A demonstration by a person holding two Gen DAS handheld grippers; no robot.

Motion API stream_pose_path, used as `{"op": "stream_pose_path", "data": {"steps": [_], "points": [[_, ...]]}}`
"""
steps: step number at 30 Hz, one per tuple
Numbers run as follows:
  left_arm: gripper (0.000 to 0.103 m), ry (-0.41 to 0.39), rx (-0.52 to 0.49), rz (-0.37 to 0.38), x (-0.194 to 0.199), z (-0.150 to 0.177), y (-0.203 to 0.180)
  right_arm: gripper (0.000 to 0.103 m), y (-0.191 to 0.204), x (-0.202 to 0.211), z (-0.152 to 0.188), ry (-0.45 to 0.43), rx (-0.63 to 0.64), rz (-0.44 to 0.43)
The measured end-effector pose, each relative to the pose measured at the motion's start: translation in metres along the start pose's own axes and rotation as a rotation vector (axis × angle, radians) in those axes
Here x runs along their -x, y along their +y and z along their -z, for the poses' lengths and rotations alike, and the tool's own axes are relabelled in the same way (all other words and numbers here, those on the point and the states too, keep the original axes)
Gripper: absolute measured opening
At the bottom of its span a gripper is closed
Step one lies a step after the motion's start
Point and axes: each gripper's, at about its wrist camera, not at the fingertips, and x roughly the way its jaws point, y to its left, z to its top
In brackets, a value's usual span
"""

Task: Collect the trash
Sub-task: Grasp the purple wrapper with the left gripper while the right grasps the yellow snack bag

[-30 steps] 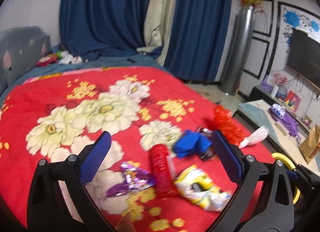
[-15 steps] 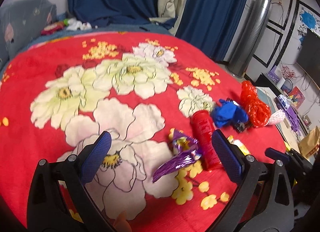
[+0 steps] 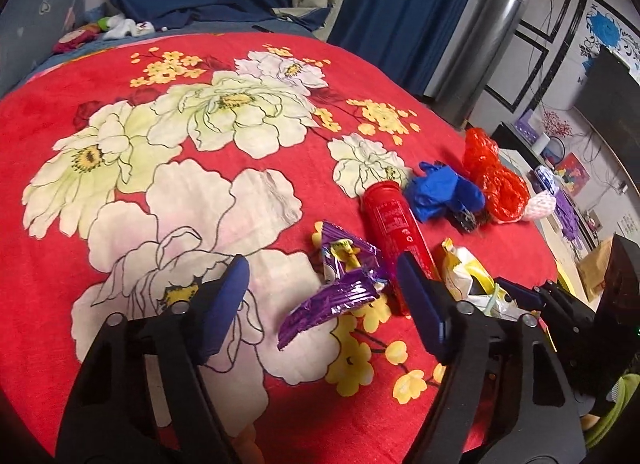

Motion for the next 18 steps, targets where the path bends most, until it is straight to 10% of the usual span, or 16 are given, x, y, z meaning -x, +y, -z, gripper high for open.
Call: {"op": "stream_pose_path", "data": {"steps": [18], "points": [[0.037, 0.046, -0.003, 0.017, -0.0029, 0.0085, -0.0006, 0.050, -0.0018, 0.0095, 0.0102, -0.026, -0.008, -0.003]]}}
